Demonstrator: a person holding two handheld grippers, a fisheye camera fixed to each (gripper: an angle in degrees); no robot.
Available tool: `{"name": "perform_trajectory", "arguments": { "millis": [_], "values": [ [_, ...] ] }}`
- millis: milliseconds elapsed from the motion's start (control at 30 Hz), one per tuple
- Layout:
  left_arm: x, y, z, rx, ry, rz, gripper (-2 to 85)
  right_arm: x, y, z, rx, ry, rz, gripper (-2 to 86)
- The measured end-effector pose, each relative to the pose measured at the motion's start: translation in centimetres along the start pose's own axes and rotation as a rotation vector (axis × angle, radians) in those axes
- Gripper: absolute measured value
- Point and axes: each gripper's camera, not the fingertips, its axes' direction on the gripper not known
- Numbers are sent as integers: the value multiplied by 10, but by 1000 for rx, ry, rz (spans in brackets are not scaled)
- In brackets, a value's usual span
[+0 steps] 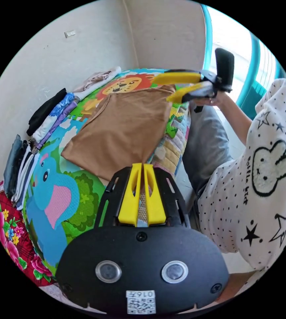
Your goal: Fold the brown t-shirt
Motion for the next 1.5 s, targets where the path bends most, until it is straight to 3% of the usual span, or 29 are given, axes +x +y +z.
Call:
{"name": "perform_trajectory", "arguments": {
  "millis": [100,300,433,467,600,767,933,1000,1067,1333,1500],
  "values": [
    [-20,3,-25,83,64,-59,-8,-41,1,18,-77,-2,-201,166],
    [-43,1,-71,198,67,-100,-8,-122,-1,78,-242,198,-517,183],
    [-42,9,-78,194,50,-112,-2,-130,6,117,-367,620,-570,109],
    [-39,14,-76,190,64,-116,2,-127,5,115,-362,635,-556,65],
    [-29,25,-73,142,104,-187,88,-108,-20,103,-456,370,-386,20],
    [8,0,-80,271,152,-141,114,-71,-70,110,-607,192,-137,10],
    [40,-42,-46,208,-120,-216,96,-69,-95,116,-594,190,-88,10],
    [49,-49,-34,154,-334,-268,50,-69,-99,114,-581,183,-78,10],
    [53,-46,-35,165,-400,-267,17,-70,-100,111,-579,172,-88,10],
    [45,-32,-41,61,-419,-224,-8,-67,-97,104,-526,152,-105,18],
    [27,-30,-61,100,-303,-233,-10,-87,-79,105,-476,229,-263,56]
  ]
}}
